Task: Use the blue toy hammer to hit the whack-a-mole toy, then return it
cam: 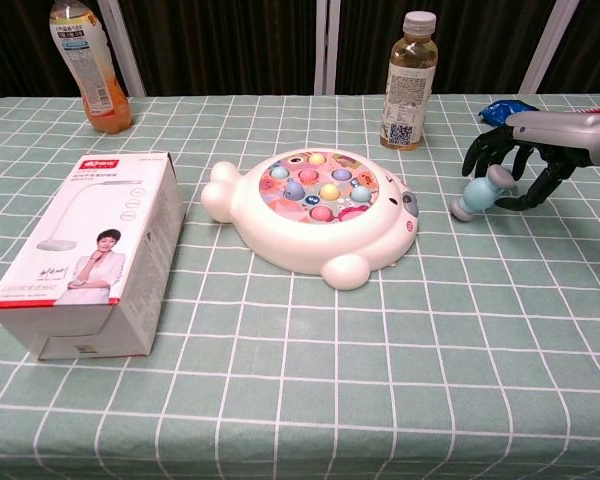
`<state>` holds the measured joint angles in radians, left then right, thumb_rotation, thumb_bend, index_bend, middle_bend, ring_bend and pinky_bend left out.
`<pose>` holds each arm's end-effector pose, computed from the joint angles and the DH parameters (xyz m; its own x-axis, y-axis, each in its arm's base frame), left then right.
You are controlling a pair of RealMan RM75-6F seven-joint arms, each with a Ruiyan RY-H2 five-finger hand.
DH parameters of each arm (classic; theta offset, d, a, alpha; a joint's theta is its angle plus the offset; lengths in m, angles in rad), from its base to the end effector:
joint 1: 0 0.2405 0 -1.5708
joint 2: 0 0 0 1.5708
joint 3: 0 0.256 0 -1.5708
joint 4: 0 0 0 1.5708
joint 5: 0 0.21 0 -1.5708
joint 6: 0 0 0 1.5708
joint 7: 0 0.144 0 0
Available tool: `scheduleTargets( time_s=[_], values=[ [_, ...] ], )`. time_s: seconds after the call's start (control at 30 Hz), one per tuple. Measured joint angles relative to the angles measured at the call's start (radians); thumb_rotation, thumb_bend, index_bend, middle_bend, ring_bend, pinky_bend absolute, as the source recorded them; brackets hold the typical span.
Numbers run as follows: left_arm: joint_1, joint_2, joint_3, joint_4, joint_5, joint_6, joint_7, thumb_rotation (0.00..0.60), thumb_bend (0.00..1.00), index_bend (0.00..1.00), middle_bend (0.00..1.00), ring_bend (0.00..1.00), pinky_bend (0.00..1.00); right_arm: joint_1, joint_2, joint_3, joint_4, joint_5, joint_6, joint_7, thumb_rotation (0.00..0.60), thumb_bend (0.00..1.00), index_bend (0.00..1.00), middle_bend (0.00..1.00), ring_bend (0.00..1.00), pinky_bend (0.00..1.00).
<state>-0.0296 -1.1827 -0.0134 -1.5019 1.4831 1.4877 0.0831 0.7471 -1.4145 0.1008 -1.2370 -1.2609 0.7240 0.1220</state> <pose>-0.3410 0.1561 0.1455 0.5084 0.0614 0.8589 0.8574 0.0571 -0.5115 -0.2316 -0.3776 0.0241 0.4161 -0.4241 0.8044 -0.9050 -0.2792 0.3209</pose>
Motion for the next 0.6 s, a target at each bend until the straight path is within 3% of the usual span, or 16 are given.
scheduleTargets(
  time_s=[0.6],
  values=[
    [-0.002,0.0,0.001,-0.001,-0.001,-0.002,0.001,0.6,0.0,0.17,0.07,0.0,0.0,-0.007,0.014,0.021,-0.013,-0.007,0.025,0.0,0.6,0.24,0.28,0.32,0.23,0.31]
  ],
)
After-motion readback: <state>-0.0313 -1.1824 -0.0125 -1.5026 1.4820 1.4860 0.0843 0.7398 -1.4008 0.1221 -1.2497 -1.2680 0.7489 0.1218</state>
